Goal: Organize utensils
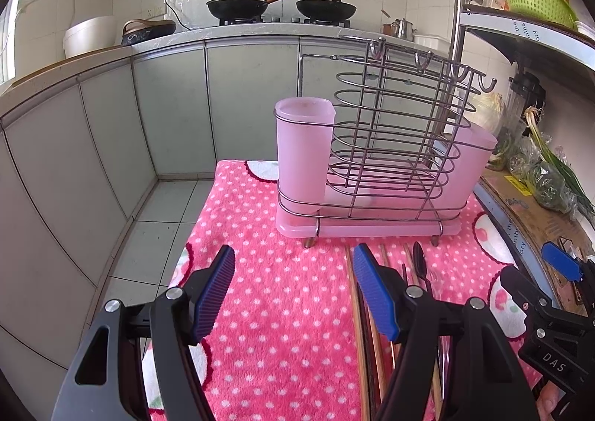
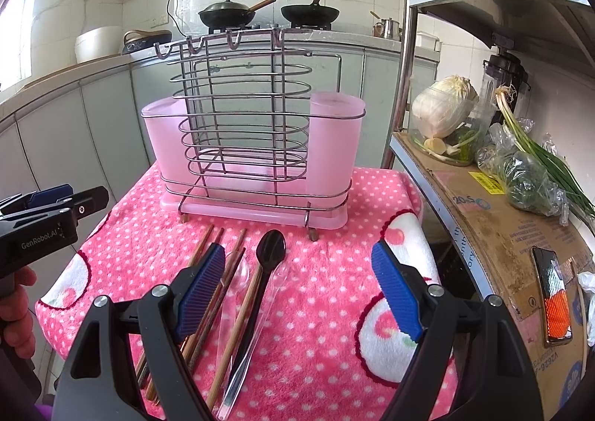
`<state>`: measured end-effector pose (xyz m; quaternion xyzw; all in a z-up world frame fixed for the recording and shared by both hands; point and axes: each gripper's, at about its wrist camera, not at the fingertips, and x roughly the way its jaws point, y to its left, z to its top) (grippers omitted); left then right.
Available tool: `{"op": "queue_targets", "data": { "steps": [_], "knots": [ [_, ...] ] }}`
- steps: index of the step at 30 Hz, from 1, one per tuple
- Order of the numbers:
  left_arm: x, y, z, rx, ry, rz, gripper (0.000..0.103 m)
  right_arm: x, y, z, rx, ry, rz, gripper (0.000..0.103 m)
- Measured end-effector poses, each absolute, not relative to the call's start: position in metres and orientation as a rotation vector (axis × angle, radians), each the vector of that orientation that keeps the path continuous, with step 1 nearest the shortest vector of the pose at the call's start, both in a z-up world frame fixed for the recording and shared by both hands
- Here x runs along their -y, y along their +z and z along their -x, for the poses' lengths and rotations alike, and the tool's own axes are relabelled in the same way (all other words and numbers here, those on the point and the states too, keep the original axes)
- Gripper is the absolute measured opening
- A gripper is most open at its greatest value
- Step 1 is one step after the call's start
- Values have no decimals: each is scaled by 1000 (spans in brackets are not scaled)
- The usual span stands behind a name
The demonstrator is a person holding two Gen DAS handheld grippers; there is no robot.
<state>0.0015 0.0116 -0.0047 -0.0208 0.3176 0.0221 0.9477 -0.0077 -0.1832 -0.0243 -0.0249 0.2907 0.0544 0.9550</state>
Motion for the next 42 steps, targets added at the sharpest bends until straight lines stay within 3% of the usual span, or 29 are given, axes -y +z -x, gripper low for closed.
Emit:
{"op": "queue_targets", "data": {
  "steps": [9, 12, 20, 25, 31, 33, 38, 42],
  "knots": [
    [-19, -9, -7, -662, 40, 55, 66, 191, -26, 3, -613, 111, 26, 81],
    [-22, -11, -10, -674, 26, 59, 64, 195, -27, 0, -629, 109, 22, 73],
    [-25, -23, -25, -765, -58, 84, 47, 203, -37, -10, -699, 143, -40, 62],
    [-25, -36, -38, -845, -88, 103, 45, 208, -45, -17, -753, 166, -69, 49],
    [-21, -54, -65, -997, -163, 166, 45, 214, -55, -24, -812, 183, -109, 45],
    [-18, -61, -77, -1051, -189, 180, 42, 217, -58, -26, -829, 192, -126, 45],
    [-10, -82, -110, -1186, -216, 249, 19, 223, -62, -32, -865, 210, -165, 45],
    [7, -94, -130, -1224, -216, 234, 15, 229, -67, -37, -883, 222, -191, 45]
  ]
}}
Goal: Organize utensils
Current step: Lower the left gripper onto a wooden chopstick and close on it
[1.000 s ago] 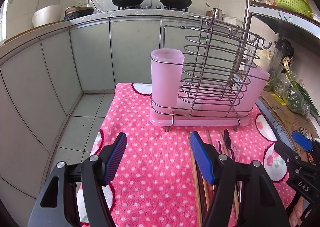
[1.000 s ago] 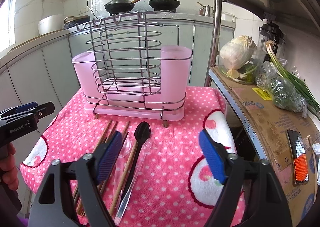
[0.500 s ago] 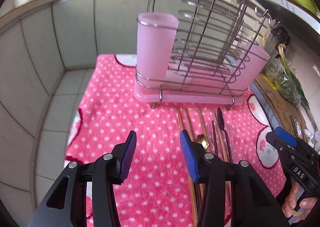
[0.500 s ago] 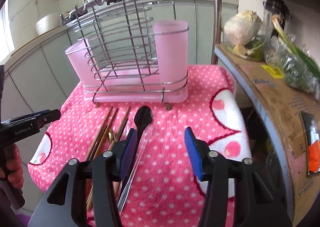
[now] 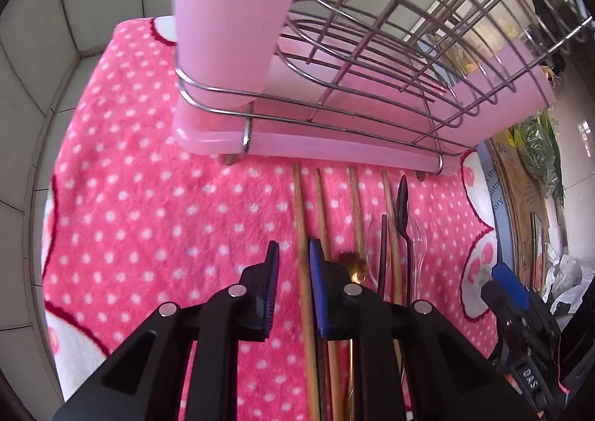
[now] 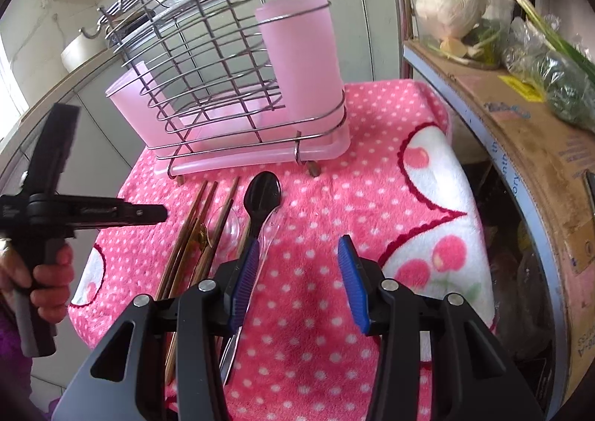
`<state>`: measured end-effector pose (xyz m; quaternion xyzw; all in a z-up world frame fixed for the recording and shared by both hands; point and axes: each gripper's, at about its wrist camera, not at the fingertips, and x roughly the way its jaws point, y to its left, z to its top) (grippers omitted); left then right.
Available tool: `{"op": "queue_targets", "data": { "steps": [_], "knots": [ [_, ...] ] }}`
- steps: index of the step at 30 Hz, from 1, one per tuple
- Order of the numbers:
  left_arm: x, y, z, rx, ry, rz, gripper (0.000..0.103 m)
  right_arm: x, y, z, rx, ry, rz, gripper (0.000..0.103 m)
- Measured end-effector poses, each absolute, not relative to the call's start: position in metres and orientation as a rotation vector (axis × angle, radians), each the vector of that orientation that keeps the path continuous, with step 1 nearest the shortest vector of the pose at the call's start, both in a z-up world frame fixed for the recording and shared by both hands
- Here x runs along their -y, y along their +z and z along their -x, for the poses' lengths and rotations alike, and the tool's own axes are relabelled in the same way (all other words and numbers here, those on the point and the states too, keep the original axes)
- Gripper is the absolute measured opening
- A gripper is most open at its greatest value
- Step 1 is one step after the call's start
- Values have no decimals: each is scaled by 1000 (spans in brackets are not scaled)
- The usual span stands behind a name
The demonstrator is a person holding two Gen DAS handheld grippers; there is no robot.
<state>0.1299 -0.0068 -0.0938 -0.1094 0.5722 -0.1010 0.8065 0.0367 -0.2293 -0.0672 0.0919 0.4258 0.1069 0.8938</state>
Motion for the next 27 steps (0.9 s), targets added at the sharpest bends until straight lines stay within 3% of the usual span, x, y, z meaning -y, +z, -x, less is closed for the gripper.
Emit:
{"op": "queue_targets", "data": {
  "steps": [10, 12, 18, 22, 27],
  "knots": [
    [39, -124, -163, -1282, -151, 174, 13, 235, -80, -47, -927, 253, -226, 45],
    [42, -126, -165, -1273, -155, 168, 6, 234, -83, -50, -943, 266, -236, 45],
    [24, -116, -159, -1248, -179, 182, 6, 226, -93, -67, -1007, 329, -289, 45],
    [12, -109, -151, -1243, -192, 199, 6, 216, -102, -87, -1057, 374, -327, 31],
    [-3, -113, -148, -1259, -206, 225, 6, 211, -123, -113, -1133, 388, -407, 30]
  ]
}}
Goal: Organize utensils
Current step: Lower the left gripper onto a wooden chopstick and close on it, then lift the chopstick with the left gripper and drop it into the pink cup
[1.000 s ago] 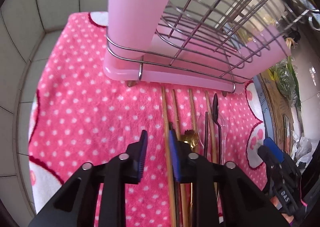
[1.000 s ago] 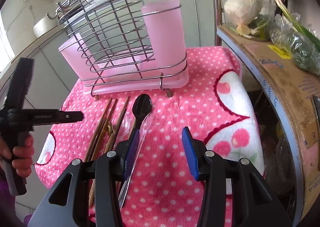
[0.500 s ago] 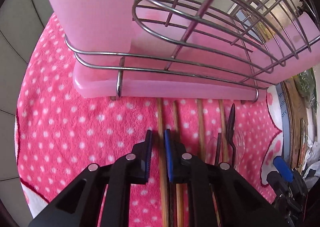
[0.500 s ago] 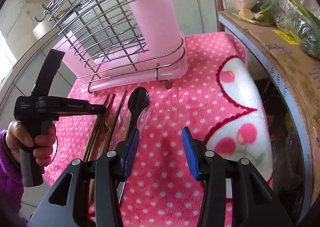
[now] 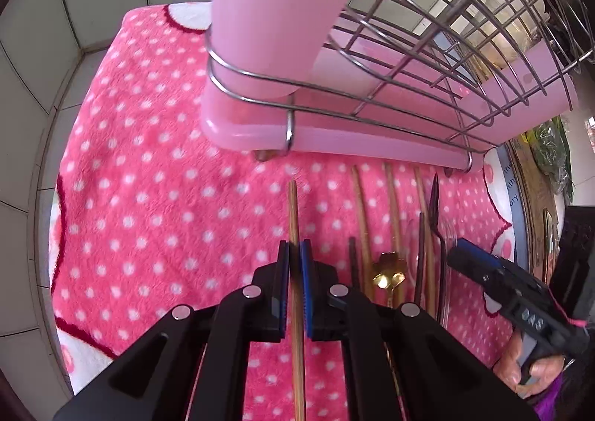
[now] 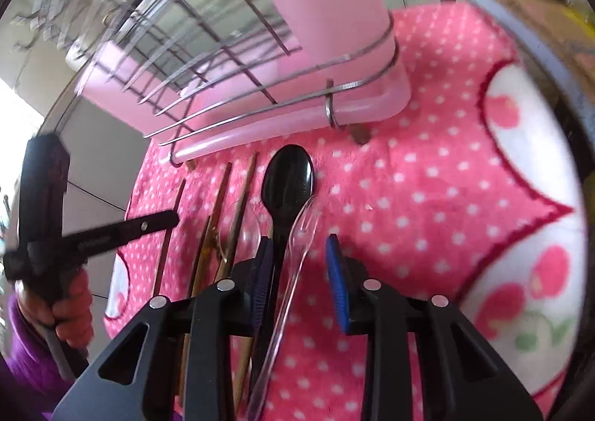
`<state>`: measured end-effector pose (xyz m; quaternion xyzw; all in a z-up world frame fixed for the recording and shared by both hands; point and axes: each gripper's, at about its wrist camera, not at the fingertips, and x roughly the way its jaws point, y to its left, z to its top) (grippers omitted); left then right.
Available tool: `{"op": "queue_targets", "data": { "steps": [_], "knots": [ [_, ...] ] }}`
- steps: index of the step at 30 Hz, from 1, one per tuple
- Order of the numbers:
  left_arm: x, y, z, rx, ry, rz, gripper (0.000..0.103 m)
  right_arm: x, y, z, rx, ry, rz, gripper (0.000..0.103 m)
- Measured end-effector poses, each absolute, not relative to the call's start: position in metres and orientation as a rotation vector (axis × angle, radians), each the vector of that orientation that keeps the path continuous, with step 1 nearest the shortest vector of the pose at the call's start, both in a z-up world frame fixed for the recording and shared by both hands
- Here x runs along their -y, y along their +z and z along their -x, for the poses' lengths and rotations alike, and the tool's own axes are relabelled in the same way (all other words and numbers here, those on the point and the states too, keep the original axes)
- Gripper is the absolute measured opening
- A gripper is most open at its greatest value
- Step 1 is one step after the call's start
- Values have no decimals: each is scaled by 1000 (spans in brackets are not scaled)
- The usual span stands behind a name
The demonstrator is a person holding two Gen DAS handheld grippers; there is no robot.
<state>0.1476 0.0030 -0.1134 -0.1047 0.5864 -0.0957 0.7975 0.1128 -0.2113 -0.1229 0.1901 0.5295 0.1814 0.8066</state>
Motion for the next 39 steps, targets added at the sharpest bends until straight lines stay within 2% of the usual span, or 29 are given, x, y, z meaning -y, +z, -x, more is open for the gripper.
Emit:
{"op": "queue_targets", "data": {
  "steps": [2, 3, 4, 5, 7, 13, 17, 27, 32, 39],
  "knots": [
    [-8, -117, -143, -1263, -211, 238, 6, 215, -126, -120, -1146, 402, -462, 30],
    [-9, -119, -143, -1268, -214, 247, 6, 217, -127, -123, -1153, 405, -479, 27],
    [-9, -121, -145, -1273, -218, 257, 6, 217, -128, -125, -1161, 410, -494, 18],
    [-10, -124, -143, -1273, -220, 264, 6, 217, -129, -126, -1166, 425, -507, 16],
    [-10, -126, -143, -1270, -224, 271, 6, 217, -129, -127, -1174, 435, -508, 6],
    [-29, -102, -128, -1221, -248, 288, 5, 225, -113, -109, -1112, 438, -511, 5],
    [-44, -72, -109, -1134, -270, 308, 5, 234, -80, -87, -995, 432, -482, 4],
    [-84, 41, -58, -813, -270, 355, 5, 256, 29, -50, -608, 443, -423, 4],
    [-97, 117, -52, -646, -275, 350, 5, 271, 95, -62, -415, 449, -415, 4],
    [-113, 221, -60, -478, -285, 332, 5, 268, 158, -98, -170, 447, -376, 4]
  ]
}}
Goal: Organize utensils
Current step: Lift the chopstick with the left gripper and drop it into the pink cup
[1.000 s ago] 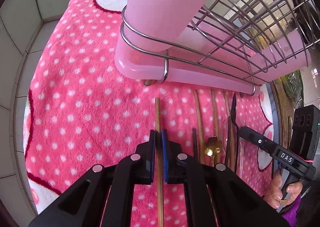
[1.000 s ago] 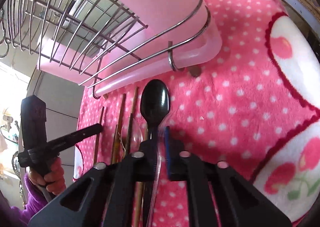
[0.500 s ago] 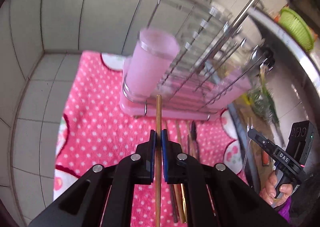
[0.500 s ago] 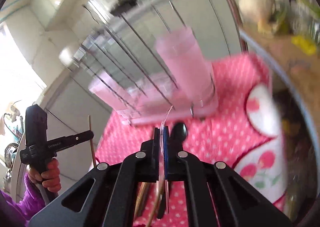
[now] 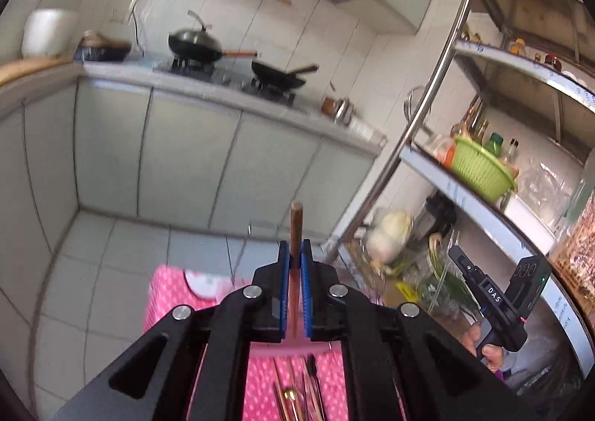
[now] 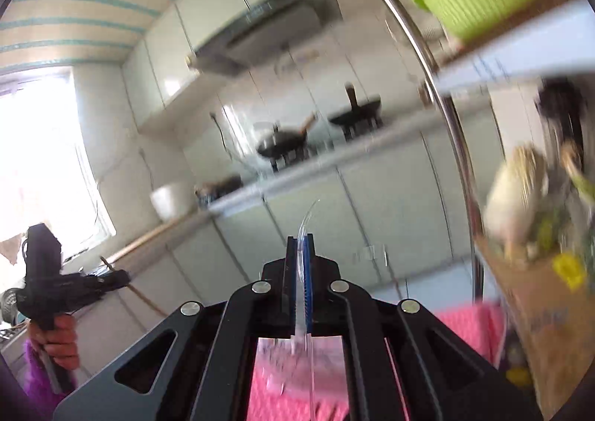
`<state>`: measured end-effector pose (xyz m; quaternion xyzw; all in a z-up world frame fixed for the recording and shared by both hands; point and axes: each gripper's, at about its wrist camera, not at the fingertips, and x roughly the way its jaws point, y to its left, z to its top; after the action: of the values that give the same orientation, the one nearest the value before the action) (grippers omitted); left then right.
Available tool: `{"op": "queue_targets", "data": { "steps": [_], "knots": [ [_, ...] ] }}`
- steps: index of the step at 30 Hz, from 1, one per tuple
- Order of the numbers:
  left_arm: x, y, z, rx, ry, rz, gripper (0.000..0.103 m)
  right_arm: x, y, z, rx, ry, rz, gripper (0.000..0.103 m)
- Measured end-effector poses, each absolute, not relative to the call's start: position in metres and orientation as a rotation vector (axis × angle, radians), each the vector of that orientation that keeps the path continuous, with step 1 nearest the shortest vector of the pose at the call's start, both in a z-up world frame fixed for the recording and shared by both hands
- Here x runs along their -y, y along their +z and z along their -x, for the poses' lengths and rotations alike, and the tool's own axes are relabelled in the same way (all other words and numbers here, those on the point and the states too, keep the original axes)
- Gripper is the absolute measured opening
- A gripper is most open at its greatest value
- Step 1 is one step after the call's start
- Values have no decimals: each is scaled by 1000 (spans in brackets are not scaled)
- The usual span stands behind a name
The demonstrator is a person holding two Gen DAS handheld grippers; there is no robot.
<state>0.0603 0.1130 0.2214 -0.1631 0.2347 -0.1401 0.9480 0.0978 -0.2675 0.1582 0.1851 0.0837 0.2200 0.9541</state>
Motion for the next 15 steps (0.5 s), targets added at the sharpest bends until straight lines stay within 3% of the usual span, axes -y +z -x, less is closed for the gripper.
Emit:
{"op": "queue_targets", "data": {
  "steps": [7, 15],
  "knots": [
    [-118, 257, -96, -441, -190, 273, 5, 260, 162, -141, -70, 382, -296, 4],
    [-109, 202, -141, -544, -168, 252, 5, 264, 123, -176, -86, 334, -280, 4]
  ]
}}
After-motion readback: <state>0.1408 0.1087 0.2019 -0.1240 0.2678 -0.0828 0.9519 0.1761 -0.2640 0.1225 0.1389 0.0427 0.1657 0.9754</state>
